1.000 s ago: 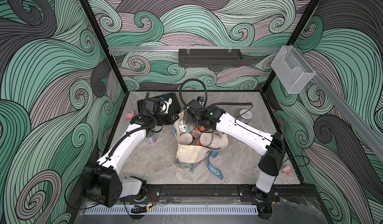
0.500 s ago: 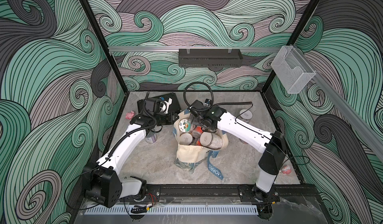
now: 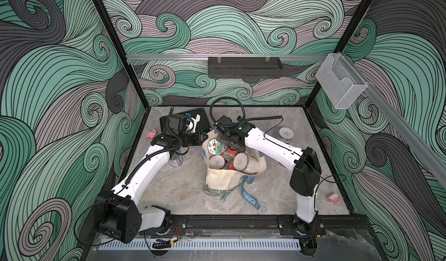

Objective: Take out the seed jars from the canvas bag
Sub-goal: Pick up the seed jar from the canvas bag.

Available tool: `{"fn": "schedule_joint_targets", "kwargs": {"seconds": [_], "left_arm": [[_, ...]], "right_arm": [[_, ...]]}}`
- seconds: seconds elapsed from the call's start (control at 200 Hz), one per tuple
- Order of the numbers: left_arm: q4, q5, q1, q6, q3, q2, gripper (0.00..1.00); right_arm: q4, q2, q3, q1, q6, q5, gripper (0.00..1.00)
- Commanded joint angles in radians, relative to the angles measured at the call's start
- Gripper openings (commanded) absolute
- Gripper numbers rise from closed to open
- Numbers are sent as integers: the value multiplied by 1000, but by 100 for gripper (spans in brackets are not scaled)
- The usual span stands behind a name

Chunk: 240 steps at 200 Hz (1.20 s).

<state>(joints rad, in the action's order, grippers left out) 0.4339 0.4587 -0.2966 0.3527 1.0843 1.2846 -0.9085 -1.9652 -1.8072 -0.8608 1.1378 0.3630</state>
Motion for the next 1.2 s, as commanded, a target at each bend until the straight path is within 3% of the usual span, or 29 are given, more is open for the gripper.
{"fn": "schedule_joint_targets", "kwargs": {"seconds": [0.0,0.375,0.881,1.196], "left_arm": [[-5,15,-5,-15,27,-31,0],[-8,23,-5,-14,26,-44,0],[-15,18,-6,-17,23,-75,0],[-17,12,-5,-21,20,-77,0]], "right_arm": [[-37,-52,-58,-12,-2,-48,99],[-80,-148,-162,-73,-12,-94,99],[-77,-159,-120,-101,30,-101,98],[-78,-136,-73,-111,82,-188,99]]}}
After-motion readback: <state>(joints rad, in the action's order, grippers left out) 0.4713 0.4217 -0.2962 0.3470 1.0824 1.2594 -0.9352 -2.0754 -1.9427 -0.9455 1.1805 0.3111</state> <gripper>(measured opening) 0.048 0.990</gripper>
